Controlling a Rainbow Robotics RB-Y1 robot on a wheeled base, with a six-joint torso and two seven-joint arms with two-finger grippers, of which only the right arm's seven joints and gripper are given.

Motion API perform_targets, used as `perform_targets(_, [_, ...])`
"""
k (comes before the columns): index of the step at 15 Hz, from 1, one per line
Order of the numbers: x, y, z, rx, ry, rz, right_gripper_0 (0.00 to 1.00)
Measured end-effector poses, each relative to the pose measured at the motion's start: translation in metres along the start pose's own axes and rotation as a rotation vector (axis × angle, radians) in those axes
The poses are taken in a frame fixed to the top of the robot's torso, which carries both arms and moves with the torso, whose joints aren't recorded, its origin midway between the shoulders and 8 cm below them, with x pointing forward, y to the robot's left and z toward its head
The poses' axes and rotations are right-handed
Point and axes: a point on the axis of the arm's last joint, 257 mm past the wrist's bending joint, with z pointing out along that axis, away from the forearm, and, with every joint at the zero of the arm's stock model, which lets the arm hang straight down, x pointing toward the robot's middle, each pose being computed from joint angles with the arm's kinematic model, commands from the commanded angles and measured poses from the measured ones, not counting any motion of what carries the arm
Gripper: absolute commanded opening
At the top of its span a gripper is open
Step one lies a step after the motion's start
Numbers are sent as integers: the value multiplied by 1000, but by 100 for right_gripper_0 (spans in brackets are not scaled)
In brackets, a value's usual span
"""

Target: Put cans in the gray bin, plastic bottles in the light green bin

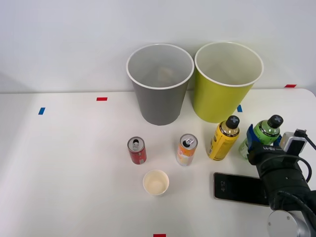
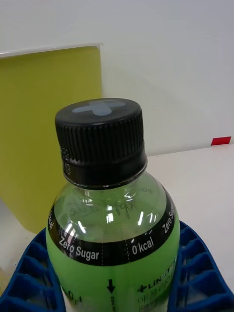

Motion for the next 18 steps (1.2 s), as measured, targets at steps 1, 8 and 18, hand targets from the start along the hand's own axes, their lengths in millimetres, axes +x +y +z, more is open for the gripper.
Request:
perform_targets(1, [0, 1, 0, -1, 0, 0, 0])
perform_targets(8, [-10, 9, 2, -50, 21, -64, 0])
perform_targets(18, [-145, 32, -9, -260, -102, 12, 0])
